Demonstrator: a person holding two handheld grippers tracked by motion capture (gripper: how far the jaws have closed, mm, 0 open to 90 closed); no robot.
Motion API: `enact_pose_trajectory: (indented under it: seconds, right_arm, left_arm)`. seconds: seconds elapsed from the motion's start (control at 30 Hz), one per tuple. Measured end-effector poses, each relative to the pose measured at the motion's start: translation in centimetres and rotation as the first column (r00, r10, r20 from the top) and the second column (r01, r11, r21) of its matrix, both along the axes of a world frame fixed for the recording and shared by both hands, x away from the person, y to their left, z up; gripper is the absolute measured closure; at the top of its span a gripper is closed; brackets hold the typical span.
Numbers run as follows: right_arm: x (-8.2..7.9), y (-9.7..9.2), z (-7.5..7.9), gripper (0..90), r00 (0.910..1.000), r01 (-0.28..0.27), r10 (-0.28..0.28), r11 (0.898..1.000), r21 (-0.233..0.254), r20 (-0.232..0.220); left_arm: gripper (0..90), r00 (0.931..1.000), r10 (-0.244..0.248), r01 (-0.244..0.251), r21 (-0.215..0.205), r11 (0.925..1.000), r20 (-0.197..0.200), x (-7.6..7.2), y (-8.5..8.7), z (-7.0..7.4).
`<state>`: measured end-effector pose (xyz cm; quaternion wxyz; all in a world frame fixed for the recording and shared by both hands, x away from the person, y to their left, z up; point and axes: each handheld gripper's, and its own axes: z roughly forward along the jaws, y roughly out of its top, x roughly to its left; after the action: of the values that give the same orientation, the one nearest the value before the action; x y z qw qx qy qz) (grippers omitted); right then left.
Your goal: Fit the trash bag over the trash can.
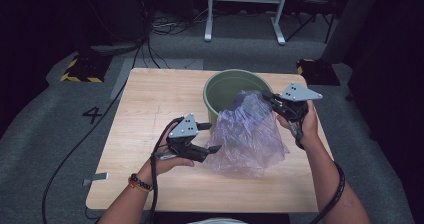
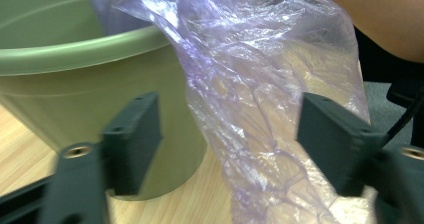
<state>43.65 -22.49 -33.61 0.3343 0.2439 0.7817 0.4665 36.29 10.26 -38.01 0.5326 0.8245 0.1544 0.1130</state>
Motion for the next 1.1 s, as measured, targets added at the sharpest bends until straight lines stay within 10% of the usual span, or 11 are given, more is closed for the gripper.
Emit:
enact_pose_trajectory:
  seconds: [0.27,0.67,1.1]
  right_arm:
    - [-0.4,-0.1,-0.1,88.8,0.9998,-0.013,0.013,1.0,0.013,0.015]
    - [-2.4,-1.7,0.7,52.4,0.9977,-0.038,0.035,0.997,0.064,0.058]
    - [-7.6,-3.1,1.3,29.3,0.9821,-0.179,0.178,0.984,0.01,0.061]
  left_arm:
    - [84.8,0.9948,-0.011,0.004,0.067,0.9977,0.102,0.2,-1.5,-0.1]
    - [89.5,0.9902,0.015,-0.016,0.003,0.9999,0.139,0.1,-2.0,1.3]
    - [89.5,0.9918,0.046,-0.042,-0.03,0.9987,0.119,0.4,-1.6,1.8]
